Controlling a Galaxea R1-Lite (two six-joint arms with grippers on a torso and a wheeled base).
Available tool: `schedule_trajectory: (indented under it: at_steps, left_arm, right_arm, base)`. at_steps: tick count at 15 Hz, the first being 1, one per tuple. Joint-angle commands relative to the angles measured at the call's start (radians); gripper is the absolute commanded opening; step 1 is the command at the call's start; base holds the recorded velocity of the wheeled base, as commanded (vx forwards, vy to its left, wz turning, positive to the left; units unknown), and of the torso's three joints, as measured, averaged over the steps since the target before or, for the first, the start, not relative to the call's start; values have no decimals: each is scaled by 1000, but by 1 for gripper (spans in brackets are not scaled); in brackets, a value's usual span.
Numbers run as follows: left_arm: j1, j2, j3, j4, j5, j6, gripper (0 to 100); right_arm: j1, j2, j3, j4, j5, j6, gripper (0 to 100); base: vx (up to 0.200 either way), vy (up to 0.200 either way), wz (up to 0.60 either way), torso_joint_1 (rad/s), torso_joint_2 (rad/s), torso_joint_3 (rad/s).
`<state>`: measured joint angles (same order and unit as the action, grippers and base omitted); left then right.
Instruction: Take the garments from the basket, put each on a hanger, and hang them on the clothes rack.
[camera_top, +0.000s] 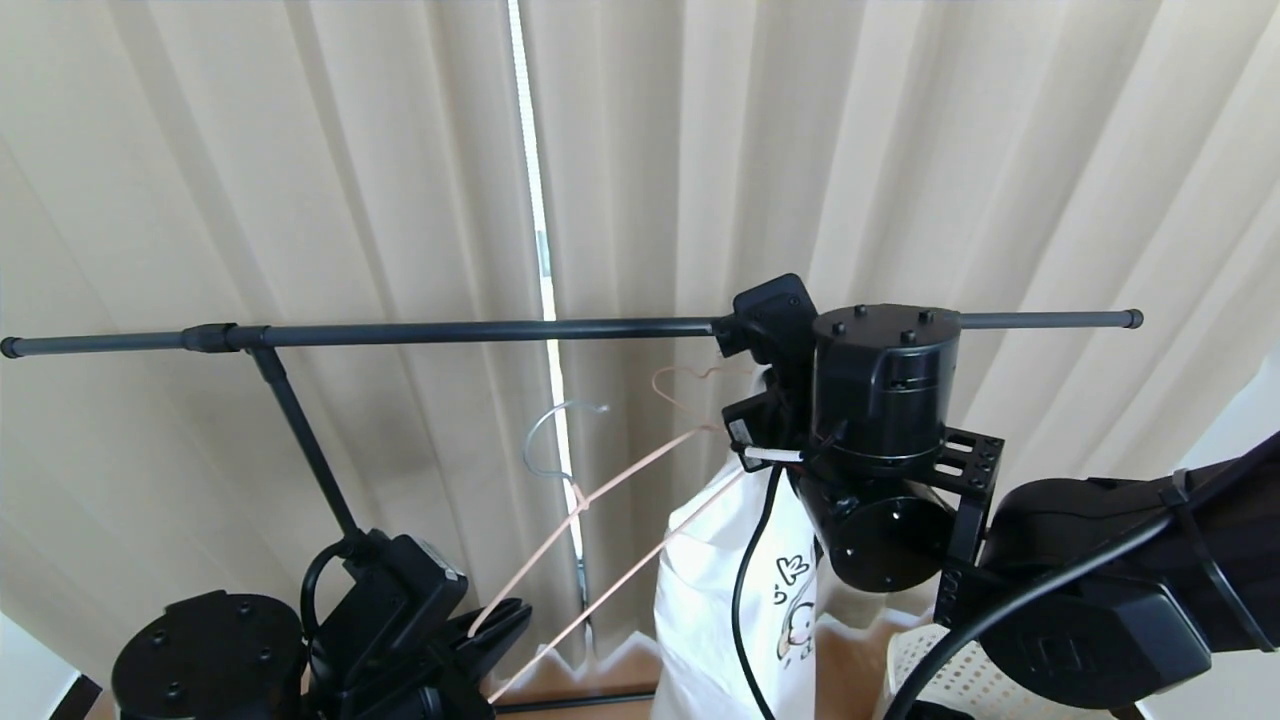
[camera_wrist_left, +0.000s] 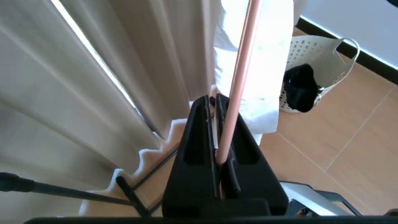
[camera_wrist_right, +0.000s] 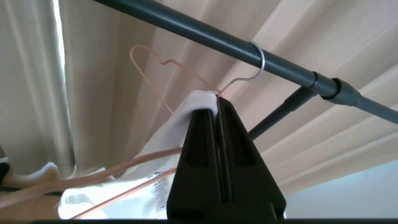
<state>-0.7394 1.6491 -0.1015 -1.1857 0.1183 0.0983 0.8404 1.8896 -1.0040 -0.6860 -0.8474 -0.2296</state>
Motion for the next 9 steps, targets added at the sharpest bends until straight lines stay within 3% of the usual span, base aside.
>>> schedule_trajectory:
  at_steps: [1,4,6,9]
  left_arm:
    - [0,4,-1,0,3,0,0]
    - [0,0,5,-2,43,1,0]
    - [3,0,5,-2,90,1,0]
    - [6,-3,2,-2,101,1,0]
  right_arm:
    - [25,-1,10,0,-4,-1,0]
    - [26,-12,4,-6,-16,-1,0]
    - [-1,-15,-5,-12,-16,-2,0]
    - [-50,-14,-34,-12,-15,-4,0]
  base:
    - [0,0,0,0,0,0]
    - [0,0,0,0,0,0]
    - [0,0,0,0,0,0]
    - [0,0,0,0,0,0]
